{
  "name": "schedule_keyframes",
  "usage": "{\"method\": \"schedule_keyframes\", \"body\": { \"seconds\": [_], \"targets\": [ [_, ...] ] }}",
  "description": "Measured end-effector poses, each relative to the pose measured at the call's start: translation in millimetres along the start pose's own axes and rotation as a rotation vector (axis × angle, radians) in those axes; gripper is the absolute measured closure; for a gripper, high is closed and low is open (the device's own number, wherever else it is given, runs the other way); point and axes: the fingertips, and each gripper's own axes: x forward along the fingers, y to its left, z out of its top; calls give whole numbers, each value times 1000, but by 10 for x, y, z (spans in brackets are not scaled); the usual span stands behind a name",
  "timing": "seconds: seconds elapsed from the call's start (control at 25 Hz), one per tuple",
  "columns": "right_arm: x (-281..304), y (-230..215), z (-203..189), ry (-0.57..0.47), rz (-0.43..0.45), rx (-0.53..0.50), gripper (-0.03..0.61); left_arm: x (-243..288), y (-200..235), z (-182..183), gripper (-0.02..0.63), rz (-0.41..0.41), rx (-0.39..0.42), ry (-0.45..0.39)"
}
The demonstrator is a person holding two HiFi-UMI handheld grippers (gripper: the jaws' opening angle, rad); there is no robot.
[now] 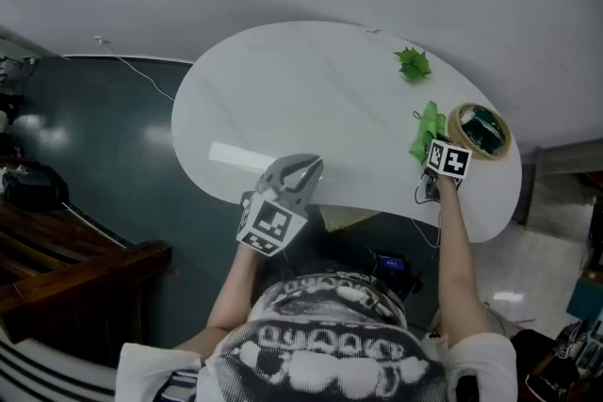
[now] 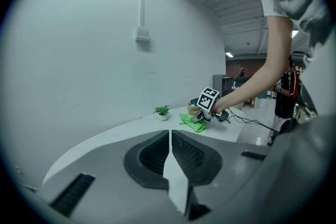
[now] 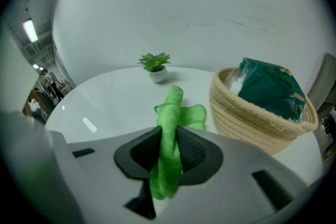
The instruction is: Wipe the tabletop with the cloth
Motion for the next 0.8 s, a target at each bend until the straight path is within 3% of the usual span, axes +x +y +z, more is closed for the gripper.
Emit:
{"method": "schedule_keyframes", "body": {
  "seconds": [0.2, 0.44, 0.8],
  "targets": [
    [80, 904, 248, -56, 114, -23, 502, -232, 442, -267, 599, 47, -27, 40],
    [239, 2563, 480, -74, 316, -101, 502, -659, 1137, -451, 599, 106, -42, 39],
    [468, 4910, 588, -59, 542, -198, 502, -1635, 2161, -1091, 600, 214, -79, 101]
  ]
}}
